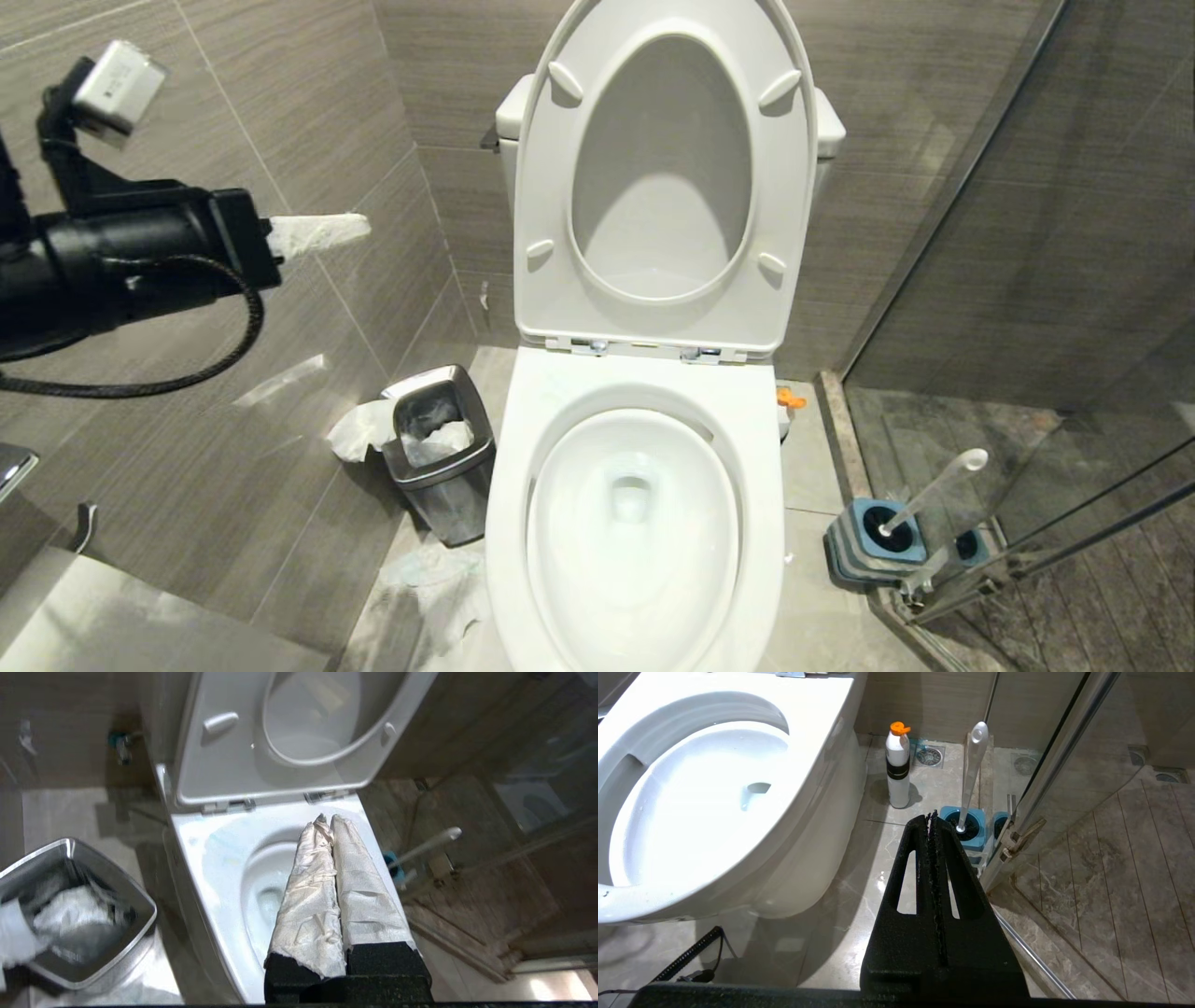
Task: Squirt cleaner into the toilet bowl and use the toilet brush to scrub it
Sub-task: Pour in the cleaning agent
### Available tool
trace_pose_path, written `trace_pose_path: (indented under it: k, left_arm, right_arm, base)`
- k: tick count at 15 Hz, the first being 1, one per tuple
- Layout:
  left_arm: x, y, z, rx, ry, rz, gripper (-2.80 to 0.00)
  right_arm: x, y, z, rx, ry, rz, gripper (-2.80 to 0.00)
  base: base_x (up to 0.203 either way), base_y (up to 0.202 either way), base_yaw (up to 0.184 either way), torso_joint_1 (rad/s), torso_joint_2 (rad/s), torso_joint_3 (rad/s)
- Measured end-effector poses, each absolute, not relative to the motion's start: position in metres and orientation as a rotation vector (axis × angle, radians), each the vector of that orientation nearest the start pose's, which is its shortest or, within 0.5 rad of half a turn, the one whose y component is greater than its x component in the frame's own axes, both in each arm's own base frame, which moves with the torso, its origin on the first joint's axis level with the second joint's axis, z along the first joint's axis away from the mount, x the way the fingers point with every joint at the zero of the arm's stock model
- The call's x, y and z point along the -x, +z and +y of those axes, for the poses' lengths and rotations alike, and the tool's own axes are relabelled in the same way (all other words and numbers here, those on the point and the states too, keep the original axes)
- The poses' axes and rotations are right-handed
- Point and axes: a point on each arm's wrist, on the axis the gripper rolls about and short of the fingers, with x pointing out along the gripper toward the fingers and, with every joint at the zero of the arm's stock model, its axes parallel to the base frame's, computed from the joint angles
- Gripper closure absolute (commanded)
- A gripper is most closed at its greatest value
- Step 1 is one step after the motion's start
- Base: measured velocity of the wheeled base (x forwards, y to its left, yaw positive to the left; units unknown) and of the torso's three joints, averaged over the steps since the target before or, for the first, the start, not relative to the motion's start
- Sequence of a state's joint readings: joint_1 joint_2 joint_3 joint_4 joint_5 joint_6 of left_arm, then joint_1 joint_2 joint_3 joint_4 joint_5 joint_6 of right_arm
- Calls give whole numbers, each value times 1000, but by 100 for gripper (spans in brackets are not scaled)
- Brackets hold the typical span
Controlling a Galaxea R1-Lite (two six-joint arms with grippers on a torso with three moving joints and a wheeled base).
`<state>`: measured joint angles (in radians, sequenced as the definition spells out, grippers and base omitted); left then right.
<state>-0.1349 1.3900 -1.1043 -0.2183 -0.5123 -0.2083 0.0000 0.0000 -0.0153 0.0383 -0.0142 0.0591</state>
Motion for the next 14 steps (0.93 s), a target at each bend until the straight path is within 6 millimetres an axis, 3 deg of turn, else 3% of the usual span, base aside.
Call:
trace_pose_path:
  k: [3,5,10,14]
  left_arm:
    - [-191,319,-35,219,-657,132,0]
    - [-177,319,-33,237,-667,127,0]
    - [-175,319,-23,259,-566,114,0]
    - [-174,322,-17,223,-335,69,0]
  right_arm:
    - [24,76,0,-59,-14,23,0]
    - [24,76,0,-59,-14,23,0]
    - [24,76,0,-59,-14,22,0]
    - [24,76,0,-59,-15,23,0]
  base:
    - [0,0,0,0,0,0]
    - [0,0,0,0,0,0]
    - [0,0,0,0,0,0]
    - [0,0,0,0,0,0]
